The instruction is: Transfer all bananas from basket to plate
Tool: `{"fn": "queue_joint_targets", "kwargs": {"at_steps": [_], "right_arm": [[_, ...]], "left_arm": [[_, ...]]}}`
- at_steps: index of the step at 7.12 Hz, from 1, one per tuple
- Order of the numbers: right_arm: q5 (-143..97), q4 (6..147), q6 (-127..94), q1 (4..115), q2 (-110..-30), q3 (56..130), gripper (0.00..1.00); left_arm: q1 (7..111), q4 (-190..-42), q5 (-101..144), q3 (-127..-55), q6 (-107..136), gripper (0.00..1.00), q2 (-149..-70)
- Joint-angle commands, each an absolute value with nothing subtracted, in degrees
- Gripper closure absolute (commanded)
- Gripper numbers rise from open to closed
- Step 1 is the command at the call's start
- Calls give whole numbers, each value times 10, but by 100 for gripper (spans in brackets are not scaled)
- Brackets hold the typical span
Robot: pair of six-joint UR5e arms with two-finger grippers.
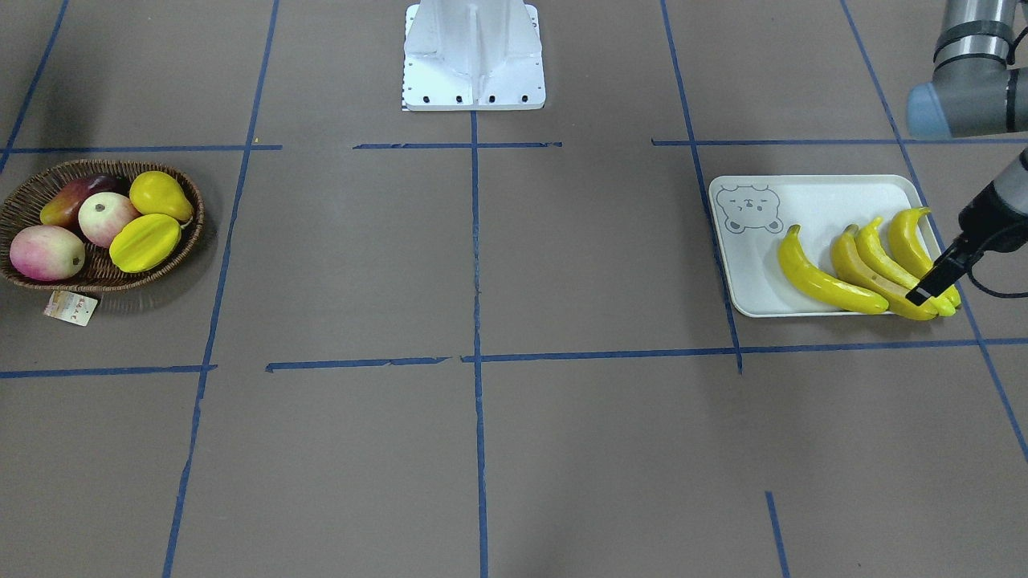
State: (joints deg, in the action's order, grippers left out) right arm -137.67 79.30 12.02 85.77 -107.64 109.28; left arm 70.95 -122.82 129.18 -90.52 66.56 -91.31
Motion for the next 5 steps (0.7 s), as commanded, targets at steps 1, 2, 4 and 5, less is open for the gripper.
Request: {"fn": "queue_joint_targets", "kwargs": {"at_steps": [1,2,4,5], "right_arm": [[-1376,793,120,867,-1084,1092,0],[-1376,793,120,868,-1084,1093,0],[-1376,793,120,872,-1085,1093,0],[-1376,793,121,873,-1085,1093,0]], "left_arm": [[771,-1205,1310,-910,396,0,-873],[794,-1164,1309,-913,276,0,-868],[853,-1054,1309,-922,51,0,-867],[868,-982,1309,-941,-31,0,-867]]}}
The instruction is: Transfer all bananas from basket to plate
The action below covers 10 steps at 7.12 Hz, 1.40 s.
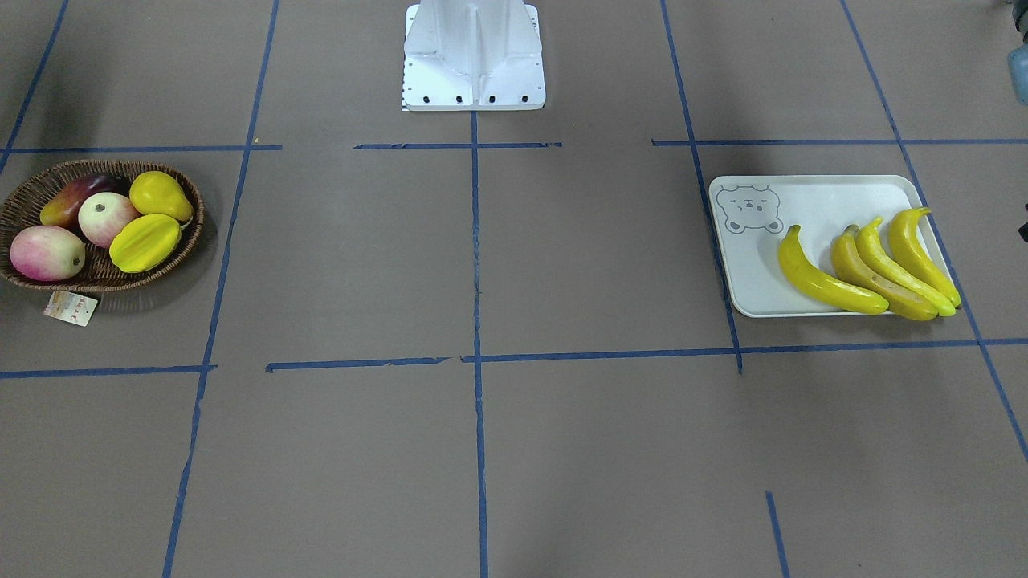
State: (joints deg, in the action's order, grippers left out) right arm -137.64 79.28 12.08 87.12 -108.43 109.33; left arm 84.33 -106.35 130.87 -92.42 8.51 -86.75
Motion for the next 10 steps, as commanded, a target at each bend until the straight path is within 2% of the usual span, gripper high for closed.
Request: {"fn": "queue_joint_targets", "kwargs": {"at_steps": [1,3,7,10], "right_arm": [[-1376,793,121,874,-1085,1093,0],[-1376,795,131,875,-1095,1088,0],[-1354,800,143,936,-1103,1019,1],[-1319,887,97,923,-1060,1050,0]], "left_arm": [[879,-910,1307,-971,-72,0,-867],[890,-802,1310,-1013,-79,0,-861],[890,-826,1310,-1013,-77,0,-856],[892,-820,1309,-1020,-74,0,-846]]}}
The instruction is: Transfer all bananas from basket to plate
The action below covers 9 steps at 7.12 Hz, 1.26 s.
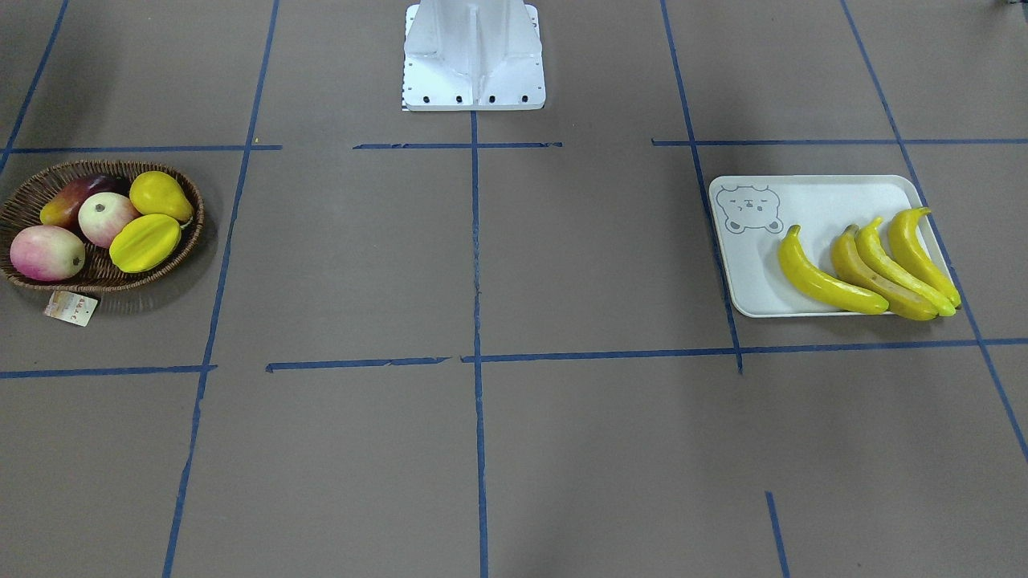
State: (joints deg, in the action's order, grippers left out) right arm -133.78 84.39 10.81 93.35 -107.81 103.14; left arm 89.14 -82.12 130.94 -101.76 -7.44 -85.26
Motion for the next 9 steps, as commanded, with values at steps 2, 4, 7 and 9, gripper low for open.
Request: {"fn": "queue_joint_targets", "kwargs": {"at_steps": [2,4,7,9], "right_arm": [[-1317,947,80,919,-1056,1102,0],[-1320,941,81,919,-1062,1107,0],[-1320,941,82,918,-1062,1107,0],[-1320,941,82,918,-1062,1107,0]], "left_arm": [[891,-823,1308,-1052,-77,0,-812],[890,-822,1305,-1058,-79,0,-797],[890,-821,1304,-1056,-78,0,-797],[891,-821,1305,-1057,-78,0,-796]]}}
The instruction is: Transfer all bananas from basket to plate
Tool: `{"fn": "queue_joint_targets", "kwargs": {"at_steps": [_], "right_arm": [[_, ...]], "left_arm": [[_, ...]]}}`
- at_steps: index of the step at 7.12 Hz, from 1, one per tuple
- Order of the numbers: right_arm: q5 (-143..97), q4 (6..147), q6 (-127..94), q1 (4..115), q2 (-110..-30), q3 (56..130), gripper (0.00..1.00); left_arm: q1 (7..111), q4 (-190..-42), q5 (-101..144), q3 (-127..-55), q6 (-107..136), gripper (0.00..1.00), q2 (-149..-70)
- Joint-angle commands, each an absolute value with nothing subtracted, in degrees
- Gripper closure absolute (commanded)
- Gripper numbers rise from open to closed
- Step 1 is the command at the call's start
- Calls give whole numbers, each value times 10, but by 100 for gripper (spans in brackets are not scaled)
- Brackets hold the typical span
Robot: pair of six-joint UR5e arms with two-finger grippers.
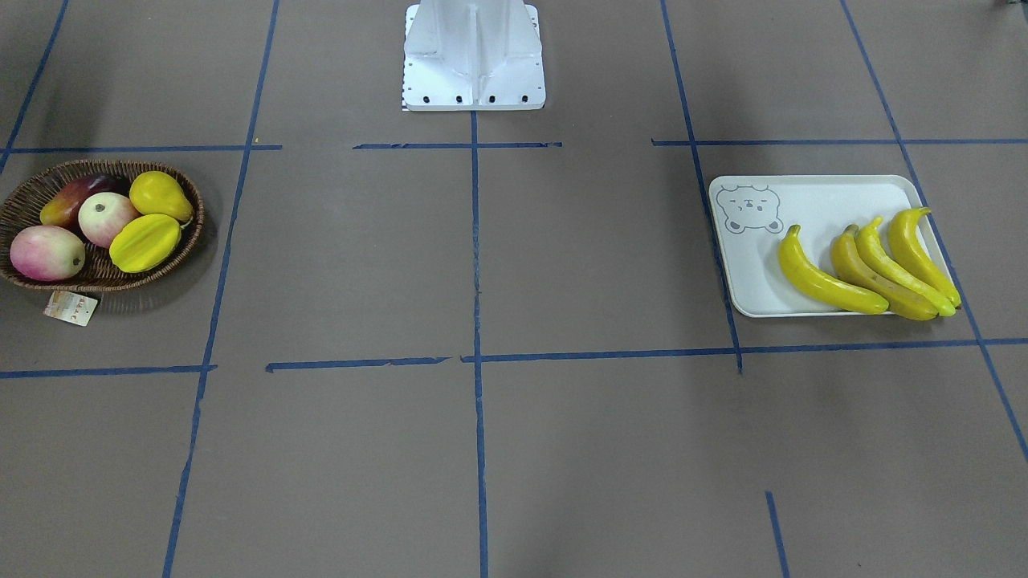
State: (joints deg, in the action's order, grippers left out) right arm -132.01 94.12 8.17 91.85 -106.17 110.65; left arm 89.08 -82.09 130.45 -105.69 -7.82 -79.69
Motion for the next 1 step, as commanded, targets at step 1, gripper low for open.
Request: {"fn": "queue_joint_targets", "kwargs": {"at_steps": [1], "right_arm": [[-1320,941,82,918,-1062,1107,0]], "left_arm": [[891,-820,1306,-1059,-78,0,-797]]}}
